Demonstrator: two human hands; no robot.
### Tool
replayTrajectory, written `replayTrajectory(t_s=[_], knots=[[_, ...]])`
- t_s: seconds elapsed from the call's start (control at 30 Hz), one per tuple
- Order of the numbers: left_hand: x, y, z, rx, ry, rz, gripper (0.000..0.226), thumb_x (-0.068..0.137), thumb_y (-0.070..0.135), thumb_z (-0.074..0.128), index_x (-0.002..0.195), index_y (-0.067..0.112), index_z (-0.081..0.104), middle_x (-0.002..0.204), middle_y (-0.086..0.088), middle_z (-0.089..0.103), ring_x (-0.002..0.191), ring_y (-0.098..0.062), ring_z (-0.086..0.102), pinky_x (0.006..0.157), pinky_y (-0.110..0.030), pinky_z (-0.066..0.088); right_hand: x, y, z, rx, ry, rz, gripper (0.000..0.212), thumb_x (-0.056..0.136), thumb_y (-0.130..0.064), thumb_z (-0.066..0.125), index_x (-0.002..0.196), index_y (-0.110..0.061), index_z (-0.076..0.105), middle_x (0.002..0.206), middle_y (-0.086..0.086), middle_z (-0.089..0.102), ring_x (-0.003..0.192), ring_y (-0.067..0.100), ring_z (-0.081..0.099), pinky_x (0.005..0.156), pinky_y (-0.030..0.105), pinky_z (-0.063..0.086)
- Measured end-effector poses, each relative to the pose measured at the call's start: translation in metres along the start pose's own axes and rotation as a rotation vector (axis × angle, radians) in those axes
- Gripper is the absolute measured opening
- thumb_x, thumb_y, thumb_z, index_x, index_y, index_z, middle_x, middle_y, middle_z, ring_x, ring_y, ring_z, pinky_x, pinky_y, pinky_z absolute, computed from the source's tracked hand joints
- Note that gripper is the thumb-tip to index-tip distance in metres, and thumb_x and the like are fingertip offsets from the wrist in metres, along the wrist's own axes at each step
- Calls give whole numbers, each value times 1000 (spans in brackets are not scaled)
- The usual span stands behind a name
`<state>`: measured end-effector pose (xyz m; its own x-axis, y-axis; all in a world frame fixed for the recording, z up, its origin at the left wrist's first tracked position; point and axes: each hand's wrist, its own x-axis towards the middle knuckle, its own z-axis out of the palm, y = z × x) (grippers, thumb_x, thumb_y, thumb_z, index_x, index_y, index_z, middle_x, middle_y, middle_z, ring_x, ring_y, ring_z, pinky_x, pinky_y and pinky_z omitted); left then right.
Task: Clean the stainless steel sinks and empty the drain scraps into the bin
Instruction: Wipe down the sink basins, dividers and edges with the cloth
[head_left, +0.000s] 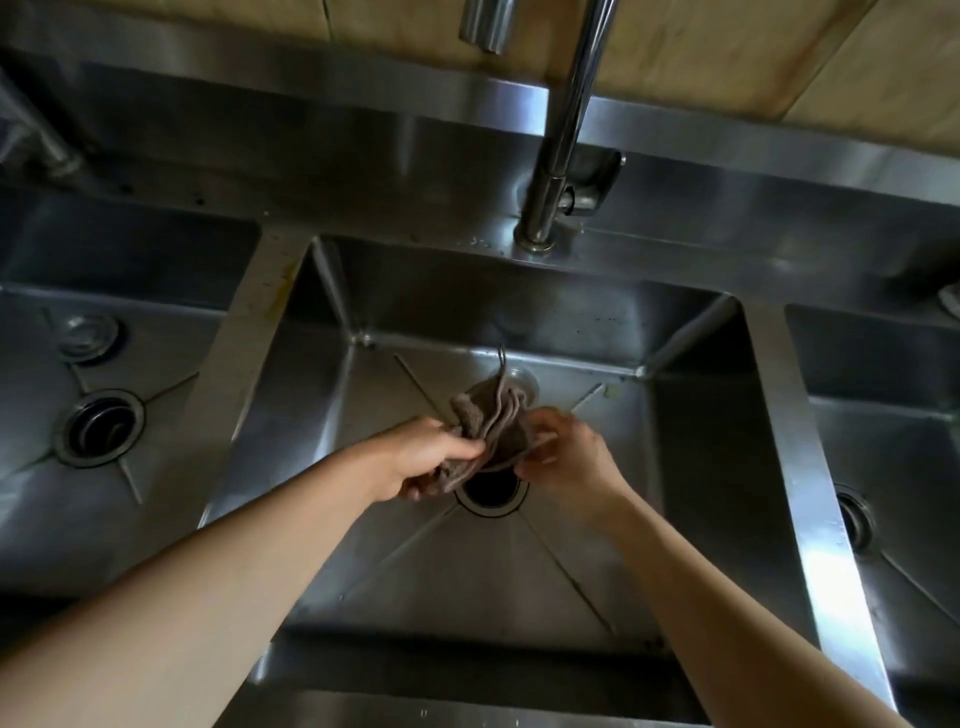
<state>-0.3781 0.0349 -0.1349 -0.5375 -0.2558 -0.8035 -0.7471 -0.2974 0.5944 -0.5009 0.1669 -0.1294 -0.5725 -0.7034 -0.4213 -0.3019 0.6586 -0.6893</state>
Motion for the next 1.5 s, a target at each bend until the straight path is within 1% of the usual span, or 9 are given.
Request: replayTrajectory(t_s=[0.17, 0.3, 0.47, 0.63, 0.8, 0.97, 1.17, 1.4, 1.5], knots=[[8, 3, -8, -324, -431, -247, 23, 79, 36, 54, 78, 14, 48, 48, 5, 38, 32, -3, 29, 34, -13, 18, 11, 21, 12, -256, -57, -428, 107, 66, 6, 74, 144, -44, 20, 144, 7, 31, 123, 22, 46, 99, 38, 48], [14, 5, -2, -241, -572, -255, 26, 81, 37, 53, 83, 12, 50, 50, 6, 39, 34, -1, 32, 35, -12, 21, 31, 37, 13, -426, 97, -688, 61, 67, -11, 78, 121, -24, 53, 138, 12, 42, 122, 35, 46, 97, 45, 44], [19, 14, 9, 302, -308, -16, 31, 65, 31, 84, 76, 15, 60, 57, 4, 55, 51, -11, 47, 47, -19, 36, 37, 40, 3, -343, -184, -509, 36, 72, 3, 57, 104, -11, 56, 104, 3, 64, 100, 29, 61, 74, 28, 47], [31, 19, 32, 1105, 223, 208, 20, 76, 24, 72, 90, 20, 58, 77, 3, 55, 69, -17, 54, 60, -24, 41, 56, 41, 12, -271, -346, -252, 23, 79, 2, 51, 96, -14, 51, 88, 5, 58, 83, 22, 54, 66, 23, 35], [54, -2, 34, 1188, 334, 337, 14, 97, 12, 34, 93, 15, 46, 82, -7, 56, 91, -27, 58, 74, -28, 34, 80, 42, 28, -251, -563, 73, 35, 80, -1, 55, 111, -17, 60, 76, 1, 55, 64, 17, 52, 51, 24, 40], [76, -24, 35, 1430, 344, 424, 32, 98, 12, 36, 129, 21, 34, 98, -9, 61, 97, -30, 58, 73, -32, 30, 90, 55, 35, -182, -627, 205, 22, 81, -1, 56, 97, -15, 57, 56, 3, 48, 42, 12, 42, 38, 16, 32], [80, -26, 36, 1077, 291, 301, 25, 90, 27, 54, 115, 33, 54, 104, -2, 63, 96, -26, 59, 72, -26, 37, 84, 68, 36, -69, -526, 81, 33, 79, -1, 66, 101, -23, 55, 88, 0, 59, 77, 13, 57, 64, 25, 51], [69, -21, 11, 38, -143, -226, 27, 92, 40, 56, 87, 15, 46, 55, 1, 39, 35, -6, 26, 39, -16, 17, 52, 74, 19, -143, -273, -294, 91, 71, 1, 64, 144, -35, 23, 135, 3, 45, 117, 23, 52, 96, 29, 47], [57, -18, 4, -251, -420, -305, 34, 85, 45, 55, 77, 13, 46, 43, 6, 32, 28, -2, 22, 35, -15, 14, 45, 72, 21, -361, -120, -528, 87, 68, -7, 73, 138, -30, 28, 134, 9, 39, 114, 30, 53, 83, 40, 56]])
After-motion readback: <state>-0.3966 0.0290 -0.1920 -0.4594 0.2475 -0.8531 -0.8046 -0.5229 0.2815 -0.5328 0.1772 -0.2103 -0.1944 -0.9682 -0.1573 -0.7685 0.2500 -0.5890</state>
